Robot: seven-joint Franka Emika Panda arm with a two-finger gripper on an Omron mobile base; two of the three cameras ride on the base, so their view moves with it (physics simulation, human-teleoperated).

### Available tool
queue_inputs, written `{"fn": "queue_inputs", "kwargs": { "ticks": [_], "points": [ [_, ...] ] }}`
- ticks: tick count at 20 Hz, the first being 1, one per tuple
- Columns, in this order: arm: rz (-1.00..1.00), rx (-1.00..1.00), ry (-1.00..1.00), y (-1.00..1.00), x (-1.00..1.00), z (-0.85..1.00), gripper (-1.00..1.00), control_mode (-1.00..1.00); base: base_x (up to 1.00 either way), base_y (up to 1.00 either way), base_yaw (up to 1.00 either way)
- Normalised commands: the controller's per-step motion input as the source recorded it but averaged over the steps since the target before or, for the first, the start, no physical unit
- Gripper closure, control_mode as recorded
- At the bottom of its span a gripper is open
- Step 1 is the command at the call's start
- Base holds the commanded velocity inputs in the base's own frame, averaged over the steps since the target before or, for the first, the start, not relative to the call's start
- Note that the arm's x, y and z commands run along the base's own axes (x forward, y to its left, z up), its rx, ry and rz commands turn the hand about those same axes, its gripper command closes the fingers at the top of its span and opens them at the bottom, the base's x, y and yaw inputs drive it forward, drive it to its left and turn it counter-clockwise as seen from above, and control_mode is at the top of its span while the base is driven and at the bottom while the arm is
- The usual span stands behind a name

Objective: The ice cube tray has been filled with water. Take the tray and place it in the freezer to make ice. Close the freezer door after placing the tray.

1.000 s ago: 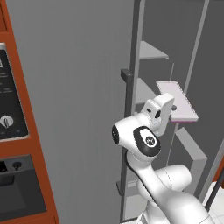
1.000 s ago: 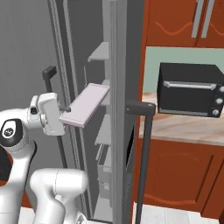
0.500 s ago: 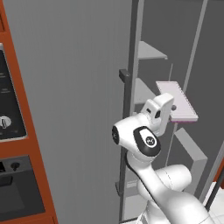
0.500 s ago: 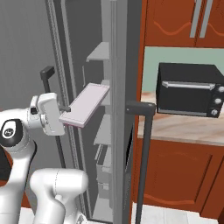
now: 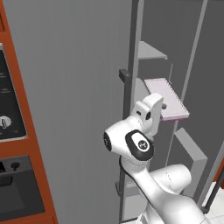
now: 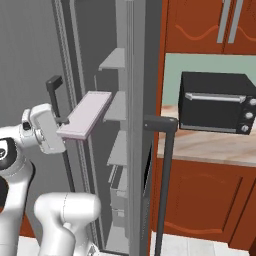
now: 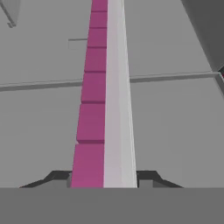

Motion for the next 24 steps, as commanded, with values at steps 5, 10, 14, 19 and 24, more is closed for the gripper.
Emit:
{"fn": "queue_inputs", "kwargs": {
  "ticks": [5, 10, 14, 19, 24],
  "points": [
    [0.02, 0.0, 0.04, 0.04, 0.0, 0.54, 1.0, -1.0, 0.0, 0.0, 0.0],
    [0.01, 0.0, 0.04, 0.0, 0.05, 0.55, 1.0, -1.0, 0.0, 0.0, 0.0],
    [0.01, 0.0, 0.03, 0.0, 0.16, 0.34, 1.0, -1.0, 0.0, 0.0, 0.0],
    [0.0, 0.0, 0.0, -0.01, 0.24, 0.1, 1.0, -1.0, 0.0, 0.0, 0.0],
    [0.0, 0.0, 0.0, -0.09, 0.34, 0.05, 1.0, -1.0, 0.0, 0.0, 0.0]
  ]
}}
